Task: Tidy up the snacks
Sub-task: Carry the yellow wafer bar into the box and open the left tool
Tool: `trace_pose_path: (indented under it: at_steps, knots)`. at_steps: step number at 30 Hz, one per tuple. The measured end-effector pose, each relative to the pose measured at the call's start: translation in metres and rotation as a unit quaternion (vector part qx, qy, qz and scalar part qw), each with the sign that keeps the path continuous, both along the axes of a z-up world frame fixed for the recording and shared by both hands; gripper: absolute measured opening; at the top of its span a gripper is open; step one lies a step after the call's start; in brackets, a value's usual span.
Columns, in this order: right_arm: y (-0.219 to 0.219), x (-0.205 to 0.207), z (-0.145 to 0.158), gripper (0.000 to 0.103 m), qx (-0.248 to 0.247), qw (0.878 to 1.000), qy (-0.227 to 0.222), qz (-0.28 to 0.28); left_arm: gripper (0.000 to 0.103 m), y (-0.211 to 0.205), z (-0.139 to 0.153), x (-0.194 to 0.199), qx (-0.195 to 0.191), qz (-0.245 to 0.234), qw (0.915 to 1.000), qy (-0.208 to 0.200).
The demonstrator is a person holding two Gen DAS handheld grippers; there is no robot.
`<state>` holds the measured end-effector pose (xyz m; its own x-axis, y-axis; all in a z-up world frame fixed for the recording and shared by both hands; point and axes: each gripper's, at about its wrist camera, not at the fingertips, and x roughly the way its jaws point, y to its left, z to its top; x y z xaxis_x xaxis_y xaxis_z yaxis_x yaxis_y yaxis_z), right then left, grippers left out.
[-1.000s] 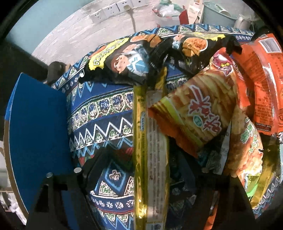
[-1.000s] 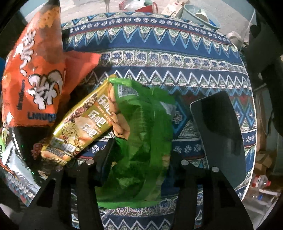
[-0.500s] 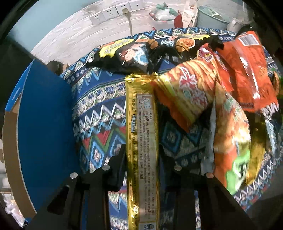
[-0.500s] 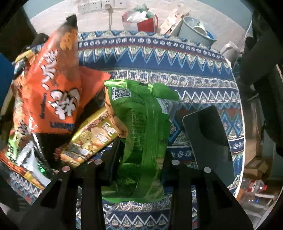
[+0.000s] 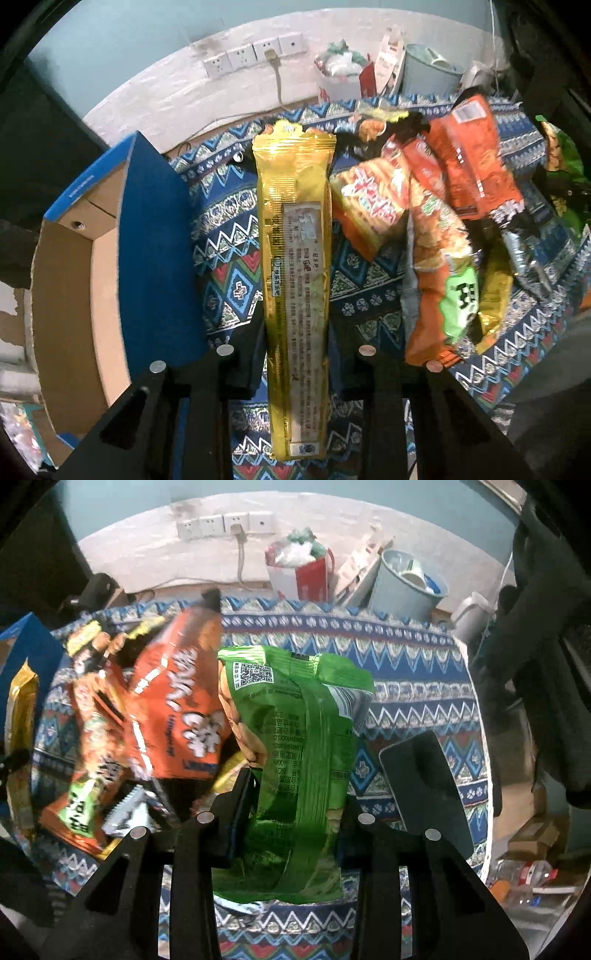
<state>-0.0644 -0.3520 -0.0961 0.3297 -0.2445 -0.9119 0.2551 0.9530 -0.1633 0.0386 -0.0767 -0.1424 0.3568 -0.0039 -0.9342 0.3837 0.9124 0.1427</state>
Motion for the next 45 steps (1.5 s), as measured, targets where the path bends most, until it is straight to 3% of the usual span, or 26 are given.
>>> trace_pose_path:
  at_steps: [28,45]
  knots:
    - [0.134,0.052,0.070,0.035,0.030,0.990,-0.073,0.120,0.029,0.047,0.118,-0.016,-0.048,-0.009,0.9914,-0.121]
    - [0.222,0.096,0.076,0.035,0.050,0.980,-0.074,0.177,0.029,0.118,0.128,-0.004,-0.059,0.054,0.9873,-0.137]
